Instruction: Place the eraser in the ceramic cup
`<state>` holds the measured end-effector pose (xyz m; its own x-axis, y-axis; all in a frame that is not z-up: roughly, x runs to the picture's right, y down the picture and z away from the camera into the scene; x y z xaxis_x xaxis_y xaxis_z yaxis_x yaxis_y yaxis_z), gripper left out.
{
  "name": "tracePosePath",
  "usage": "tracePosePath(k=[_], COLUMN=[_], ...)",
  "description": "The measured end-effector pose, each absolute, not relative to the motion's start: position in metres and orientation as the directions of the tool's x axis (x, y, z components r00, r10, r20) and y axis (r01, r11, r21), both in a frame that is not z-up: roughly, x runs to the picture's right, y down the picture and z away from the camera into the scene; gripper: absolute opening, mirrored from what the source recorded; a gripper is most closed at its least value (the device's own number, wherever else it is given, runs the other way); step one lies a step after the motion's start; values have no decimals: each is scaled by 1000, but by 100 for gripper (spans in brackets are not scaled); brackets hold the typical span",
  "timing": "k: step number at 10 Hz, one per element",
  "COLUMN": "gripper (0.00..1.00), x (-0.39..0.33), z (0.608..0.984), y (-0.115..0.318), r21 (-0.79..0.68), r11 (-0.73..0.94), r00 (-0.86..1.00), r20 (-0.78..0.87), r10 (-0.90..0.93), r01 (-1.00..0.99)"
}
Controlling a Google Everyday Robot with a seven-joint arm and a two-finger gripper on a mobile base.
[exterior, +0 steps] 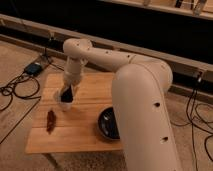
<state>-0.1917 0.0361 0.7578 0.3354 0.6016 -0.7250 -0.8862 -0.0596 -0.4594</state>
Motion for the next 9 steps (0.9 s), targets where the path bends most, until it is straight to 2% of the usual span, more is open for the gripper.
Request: tracePosePath(k=[4, 9], gripper=[0, 0], x=[-205, -199], z=[749, 760], y=[45, 49], r21=[-477, -409], r11=[-156, -233], r00=[345, 304], r20=[-791, -873], r10=[506, 382], r01=[-865, -882])
